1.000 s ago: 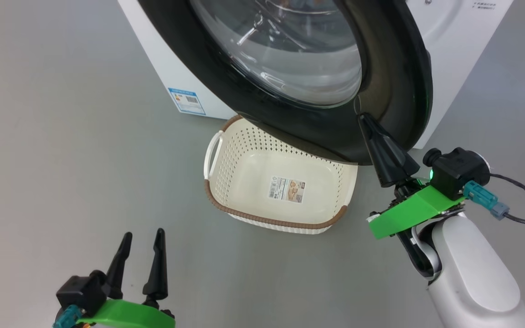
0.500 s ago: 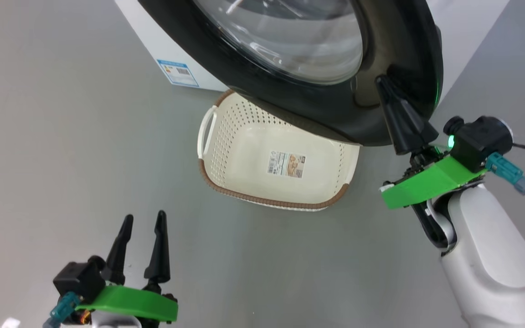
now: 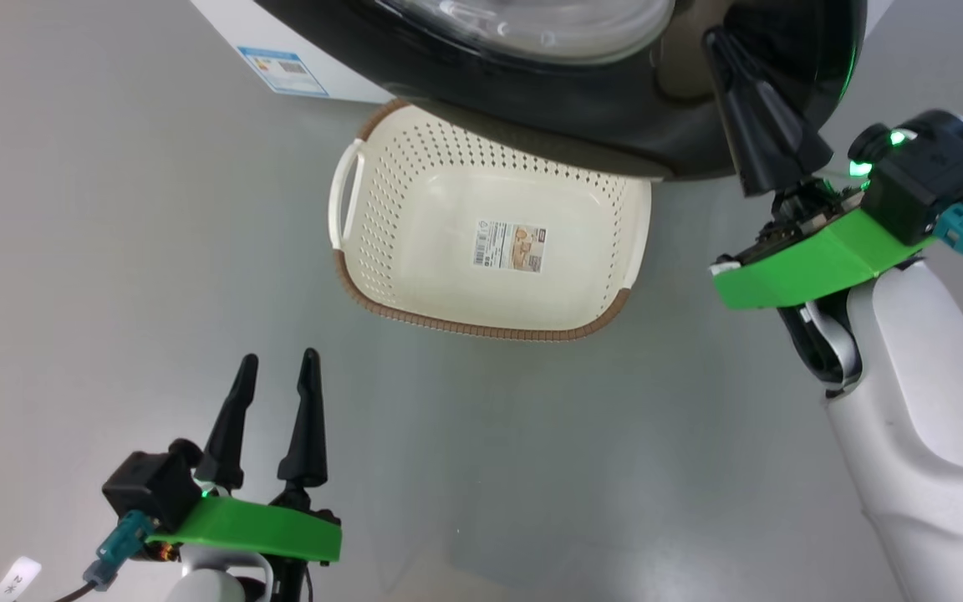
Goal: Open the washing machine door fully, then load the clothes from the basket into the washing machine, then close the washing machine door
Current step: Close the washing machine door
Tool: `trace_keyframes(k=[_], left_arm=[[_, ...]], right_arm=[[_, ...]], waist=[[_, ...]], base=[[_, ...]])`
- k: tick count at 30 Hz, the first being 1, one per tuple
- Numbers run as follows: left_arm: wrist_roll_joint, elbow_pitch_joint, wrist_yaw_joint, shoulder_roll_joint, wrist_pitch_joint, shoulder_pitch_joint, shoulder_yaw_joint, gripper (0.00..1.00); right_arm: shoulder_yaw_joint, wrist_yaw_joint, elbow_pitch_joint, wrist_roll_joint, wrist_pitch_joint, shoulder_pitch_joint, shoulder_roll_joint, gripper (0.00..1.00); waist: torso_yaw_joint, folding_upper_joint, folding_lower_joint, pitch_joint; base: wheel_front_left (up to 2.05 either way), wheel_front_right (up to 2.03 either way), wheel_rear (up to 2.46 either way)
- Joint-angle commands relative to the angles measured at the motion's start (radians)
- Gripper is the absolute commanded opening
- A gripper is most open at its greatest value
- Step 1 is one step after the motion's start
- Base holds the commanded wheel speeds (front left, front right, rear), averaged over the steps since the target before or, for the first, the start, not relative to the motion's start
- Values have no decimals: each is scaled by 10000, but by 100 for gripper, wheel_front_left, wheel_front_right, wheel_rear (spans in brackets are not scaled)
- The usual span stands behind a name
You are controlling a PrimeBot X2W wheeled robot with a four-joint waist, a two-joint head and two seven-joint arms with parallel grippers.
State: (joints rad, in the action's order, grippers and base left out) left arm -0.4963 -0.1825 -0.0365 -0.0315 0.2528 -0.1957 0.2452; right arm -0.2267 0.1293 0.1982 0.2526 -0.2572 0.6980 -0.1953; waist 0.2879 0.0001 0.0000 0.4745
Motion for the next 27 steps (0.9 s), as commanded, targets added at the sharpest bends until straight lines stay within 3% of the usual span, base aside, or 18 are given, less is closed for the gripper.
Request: trace_keyframes(k=[1, 27], left_arm=[[-92, 261, 82, -187, 90, -121, -285, 100], [-364, 1227, 329, -187, 90, -537, 118, 100]], right_arm=[[-183, 14, -305, -31, -46, 125, 85, 0], [88, 14, -319, -244, -46, 2246, -601, 0]], waist=[[-91, -1, 0, 225], [69, -1, 0, 1586]], base=[[0, 0, 0], [0, 0, 0]])
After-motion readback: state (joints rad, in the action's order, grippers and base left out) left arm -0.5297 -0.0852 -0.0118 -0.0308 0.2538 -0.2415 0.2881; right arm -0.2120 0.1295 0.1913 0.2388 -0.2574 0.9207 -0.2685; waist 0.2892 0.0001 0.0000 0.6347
